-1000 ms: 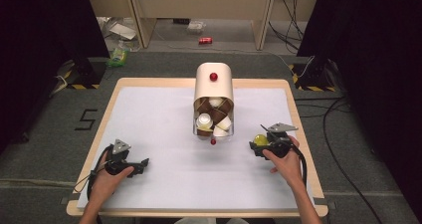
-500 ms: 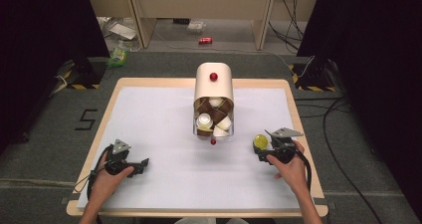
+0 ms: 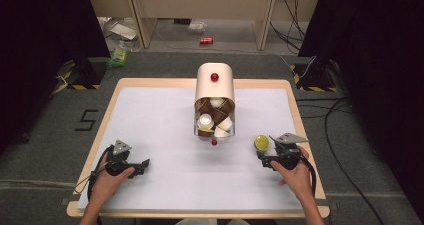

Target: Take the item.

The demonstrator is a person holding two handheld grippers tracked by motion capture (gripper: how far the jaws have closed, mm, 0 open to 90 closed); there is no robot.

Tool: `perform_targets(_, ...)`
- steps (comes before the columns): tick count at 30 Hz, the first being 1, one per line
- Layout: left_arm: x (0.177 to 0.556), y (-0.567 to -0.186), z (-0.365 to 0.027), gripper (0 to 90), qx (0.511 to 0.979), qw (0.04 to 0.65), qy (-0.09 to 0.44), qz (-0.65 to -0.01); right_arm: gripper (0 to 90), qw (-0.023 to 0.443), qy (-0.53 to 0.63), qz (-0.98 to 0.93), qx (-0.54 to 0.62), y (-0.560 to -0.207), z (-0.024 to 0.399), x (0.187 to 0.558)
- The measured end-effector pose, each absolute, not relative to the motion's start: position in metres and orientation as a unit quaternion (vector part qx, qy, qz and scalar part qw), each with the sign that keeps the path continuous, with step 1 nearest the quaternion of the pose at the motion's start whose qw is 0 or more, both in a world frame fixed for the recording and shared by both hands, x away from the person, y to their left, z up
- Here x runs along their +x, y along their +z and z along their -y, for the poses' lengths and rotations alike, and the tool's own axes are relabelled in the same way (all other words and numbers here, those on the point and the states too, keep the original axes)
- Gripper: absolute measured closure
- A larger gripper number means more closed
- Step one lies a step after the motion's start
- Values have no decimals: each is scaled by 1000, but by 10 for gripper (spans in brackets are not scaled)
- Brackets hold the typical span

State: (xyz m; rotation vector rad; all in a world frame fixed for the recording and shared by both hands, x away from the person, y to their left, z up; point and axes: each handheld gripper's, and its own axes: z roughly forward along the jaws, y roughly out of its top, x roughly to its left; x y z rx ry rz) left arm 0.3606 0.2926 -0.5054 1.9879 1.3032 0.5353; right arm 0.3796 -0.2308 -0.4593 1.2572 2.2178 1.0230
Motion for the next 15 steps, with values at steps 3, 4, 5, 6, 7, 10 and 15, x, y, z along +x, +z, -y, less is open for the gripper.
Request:
perform_targets(3,361,-505,-293,51,766,345,206,-502,187,197,368,-791,448,-459,232,375)
perform_targets(4,361,-505,-293,51,766,345,206,-502,187,198,367,-791,447,-458,232,374)
perform_targets(5,361,-505,-293,51,766,345,206,-502,187,198,367,-791,447,-459,232,373)
perform_targets(6,361,-505,-293,51,766,345,206,-502,187,198,367,-791,447,-459,232,372)
perform_targets(7,361,-505,-293,51,766,345,206,-502,187,197,367,-792,446,-459,232,372)
perform_targets(10,361,-505,-293,51,766,345,206,-502,187,196,366,-793,446,-459,232,370)
perform_targets(15,361,-505,-293,51,766,345,206,-502,187,195,366,-795,443,-460,230,367)
